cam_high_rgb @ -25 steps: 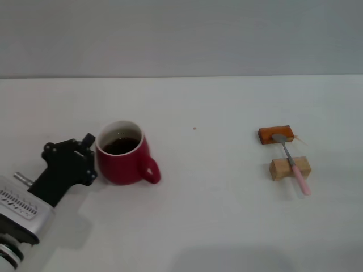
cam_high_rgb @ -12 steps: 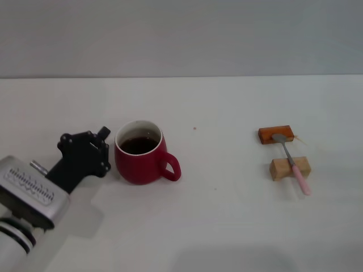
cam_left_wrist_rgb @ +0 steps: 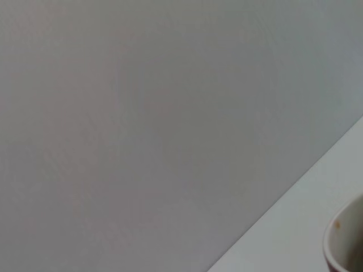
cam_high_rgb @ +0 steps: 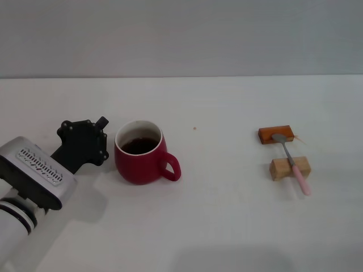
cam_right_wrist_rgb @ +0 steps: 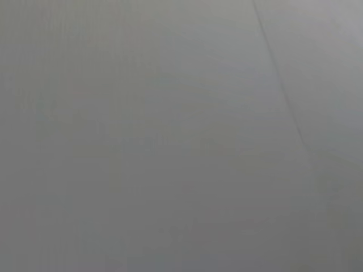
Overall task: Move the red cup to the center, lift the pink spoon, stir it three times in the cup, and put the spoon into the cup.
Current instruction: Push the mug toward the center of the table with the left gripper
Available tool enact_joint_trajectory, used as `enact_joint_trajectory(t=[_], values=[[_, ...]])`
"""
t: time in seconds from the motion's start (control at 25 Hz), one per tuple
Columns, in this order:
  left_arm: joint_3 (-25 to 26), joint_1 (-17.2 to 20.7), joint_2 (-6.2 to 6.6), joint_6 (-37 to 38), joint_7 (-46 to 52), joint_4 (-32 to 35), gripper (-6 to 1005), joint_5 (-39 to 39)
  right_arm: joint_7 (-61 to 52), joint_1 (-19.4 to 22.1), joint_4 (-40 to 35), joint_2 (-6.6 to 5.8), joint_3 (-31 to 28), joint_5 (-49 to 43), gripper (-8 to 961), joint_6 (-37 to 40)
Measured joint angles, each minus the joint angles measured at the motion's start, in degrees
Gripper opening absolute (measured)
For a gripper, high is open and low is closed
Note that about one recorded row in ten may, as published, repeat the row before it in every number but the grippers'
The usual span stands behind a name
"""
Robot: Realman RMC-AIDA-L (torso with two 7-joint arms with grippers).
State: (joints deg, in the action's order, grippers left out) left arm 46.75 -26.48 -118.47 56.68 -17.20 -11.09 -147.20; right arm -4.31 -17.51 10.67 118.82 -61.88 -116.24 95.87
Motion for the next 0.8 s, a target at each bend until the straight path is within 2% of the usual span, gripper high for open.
enact_joint_trajectory(t=[0.8], values=[[-5.27, 1.31, -0.36, 0.50, -0.03, -4.08, -1, -0.13, 0.00, -0.44, 0.14, 0.13, 0.01, 0.06, 593, -0.04]])
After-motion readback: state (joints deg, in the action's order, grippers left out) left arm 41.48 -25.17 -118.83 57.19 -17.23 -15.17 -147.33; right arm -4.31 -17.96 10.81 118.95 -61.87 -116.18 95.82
